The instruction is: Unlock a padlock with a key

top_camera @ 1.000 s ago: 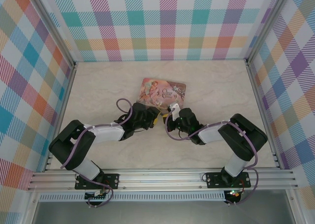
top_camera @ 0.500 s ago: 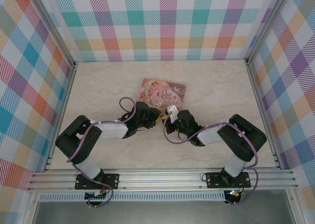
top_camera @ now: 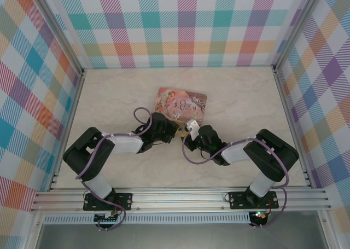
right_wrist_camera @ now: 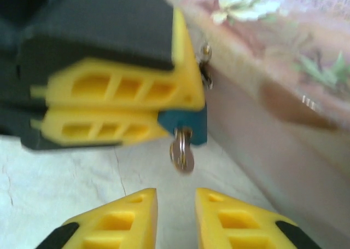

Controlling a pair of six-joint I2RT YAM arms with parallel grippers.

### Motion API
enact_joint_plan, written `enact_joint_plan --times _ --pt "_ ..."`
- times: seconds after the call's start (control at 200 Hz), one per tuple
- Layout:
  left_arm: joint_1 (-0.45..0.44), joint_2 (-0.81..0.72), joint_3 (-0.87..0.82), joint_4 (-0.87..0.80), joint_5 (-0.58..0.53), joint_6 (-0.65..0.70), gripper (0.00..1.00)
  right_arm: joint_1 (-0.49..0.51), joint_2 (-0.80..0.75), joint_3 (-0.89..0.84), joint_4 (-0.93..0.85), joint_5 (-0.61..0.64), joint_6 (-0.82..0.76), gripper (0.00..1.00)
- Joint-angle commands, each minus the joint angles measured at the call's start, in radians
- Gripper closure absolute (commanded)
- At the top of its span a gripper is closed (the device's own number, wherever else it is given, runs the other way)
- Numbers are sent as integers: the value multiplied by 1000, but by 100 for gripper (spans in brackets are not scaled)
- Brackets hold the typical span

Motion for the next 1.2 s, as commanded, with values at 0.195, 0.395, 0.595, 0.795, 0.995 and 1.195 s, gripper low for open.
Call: enact_joint_plan --times 0.195,0.395,0.595,0.795,0.995,1.195 --pt "10 -12 19 -11 -4 8 100 94 -48 -54 0 152 -218 60" --pt "10 -23 23 -18 3 11 100 106 -41 -39 80 238 -303 58" --pt "10 -32 18 -29 10 15 100 104 -26 -32 146 254 -338 59" --pt "11 -39 20 -42 14 24 100 104 -21 -3 150 232 -373 61" --pt "10 -35 22 -38 18 21 100 100 9 20 161 227 -383 68" --pt "11 -37 22 -38 21 20 100 95 31 35 158 229 -383 79"
